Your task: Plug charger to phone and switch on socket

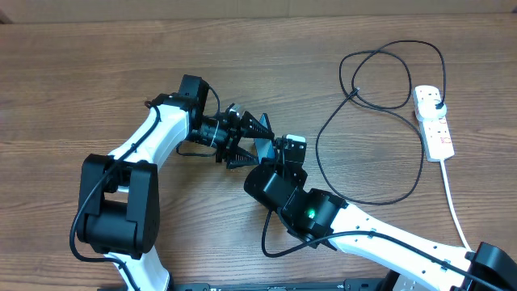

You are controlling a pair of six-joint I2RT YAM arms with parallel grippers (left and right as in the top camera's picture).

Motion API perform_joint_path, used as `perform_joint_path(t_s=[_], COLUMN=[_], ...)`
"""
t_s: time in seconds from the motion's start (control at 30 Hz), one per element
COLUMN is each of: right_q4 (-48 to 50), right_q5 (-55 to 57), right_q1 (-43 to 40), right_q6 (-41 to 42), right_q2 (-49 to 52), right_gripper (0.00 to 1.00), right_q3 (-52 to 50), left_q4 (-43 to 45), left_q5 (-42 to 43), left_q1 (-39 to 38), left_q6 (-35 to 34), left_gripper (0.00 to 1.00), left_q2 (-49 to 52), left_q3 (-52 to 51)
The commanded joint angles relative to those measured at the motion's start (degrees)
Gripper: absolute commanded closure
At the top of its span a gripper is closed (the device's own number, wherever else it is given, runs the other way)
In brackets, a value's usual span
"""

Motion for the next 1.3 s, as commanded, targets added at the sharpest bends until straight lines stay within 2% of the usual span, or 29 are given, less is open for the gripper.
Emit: perform_joint_path(t_s=[0.0, 0.07, 0.27, 0.37, 0.6, 0.87, 0.97, 1.13, 1.27], right_q4=[1.3, 0.7, -3.5, -6.3, -15.5, -15.4, -14.6, -11.1, -9.7], right_q5=[-1.5, -1.5, -1.0, -1.0, -3.2, -13.8, -16.6, -22.6, -25.2], right_q1=[0.2, -0.2, -2.6, -4.7, -11.5, -17.4, -17.8, -17.8, -17.8], right_q6=[1.5, 1.3, 1.4, 2.1, 12.5, 12.6, 13.8, 13.8, 13.8], right_q2=[-0.8, -1.5, -3.7, -4.5, -7.9, -12.2, -12.5, -12.5, -12.5], right_gripper=[0.96, 0.96, 0.96, 0.96, 0.96, 0.96, 0.96, 0.96, 0.96], right_q3=[1.5, 1.5, 1.5, 1.5, 1.5, 1.5, 1.5, 1.5, 1.5], left_q4=[0.3, 0.5, 0.5, -0.4, -11.1, -19.1, -22.1, -24.2, -23.3], left_q5=[3.0, 2.8, 2.7, 2.6, -3.1, -4.3, -8.0, -7.7, -7.2], left_q1=[0.0, 0.4, 4.7, 7.3, 11.1, 14.6, 15.9, 17.5, 17.5], left_q6=[-0.1, -0.1, 1.1, 5.6, 19.4, 29.5, 30.0, 29.9, 27.0], left_gripper=[0.09, 0.00, 0.00, 0.00, 0.01, 0.00, 0.02, 0.02, 0.03], left_q2=[0.4, 0.4, 0.4, 0.1, -4.3, -18.1, -23.7, -30.9, -34.2], left_q3=[1.4, 1.4, 1.4, 1.4, 1.4, 1.4, 1.4, 0.6, -3.5])
